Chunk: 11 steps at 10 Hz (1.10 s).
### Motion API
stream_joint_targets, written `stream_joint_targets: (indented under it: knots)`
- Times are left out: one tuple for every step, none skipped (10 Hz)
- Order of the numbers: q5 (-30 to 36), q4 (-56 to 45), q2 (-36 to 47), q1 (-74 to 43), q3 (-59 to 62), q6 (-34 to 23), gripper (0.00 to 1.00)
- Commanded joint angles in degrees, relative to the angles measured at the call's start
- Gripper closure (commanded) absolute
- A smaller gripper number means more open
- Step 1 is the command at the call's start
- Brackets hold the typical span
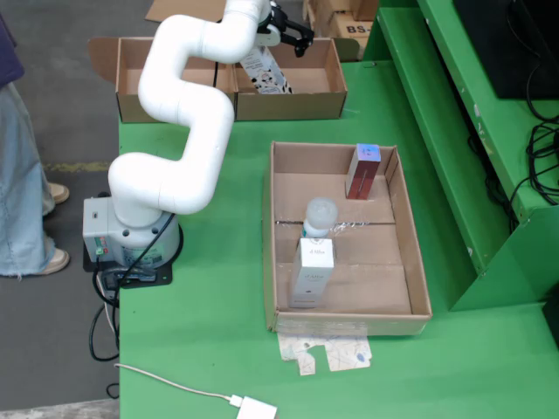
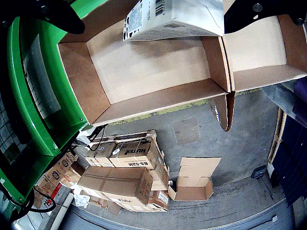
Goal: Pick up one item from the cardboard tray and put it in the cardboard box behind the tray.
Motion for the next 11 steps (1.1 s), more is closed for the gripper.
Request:
stream_joint_targets:
  knots:
    - [-4.1,3.2,5.5,-0.2,1.2,-2.2,0.0]
    - [-25.1,18.3,3.7,3.0,1.2,-10.2,0.0]
    - [-25.3,18.3,6.8,2.9,1.2,-11.5,0.0]
    - [-25.3,18.3,11.0,-0.3,1.2,-13.1,0.0]
    - [-13.9,4.9,16.9,-9.9,1.2,-6.5,0.0]
    - [-7.1,-6.7,21.0,-13.7,1.2,-2.4,0.0]
    - [-3.9,-14.7,23.9,-16.9,1.2,0.0,0.0]
    - [-1.7,-21.3,26.2,-20.1,1.2,2.0,0.0]
    - [0.2,-29.5,29.0,-24.3,1.2,4.3,0.0]
    - [1.2,-35.8,31.3,-27.2,1.2,6.0,0.0]
    - [2.3,-42.7,33.5,-30.1,1.2,7.3,0.0]
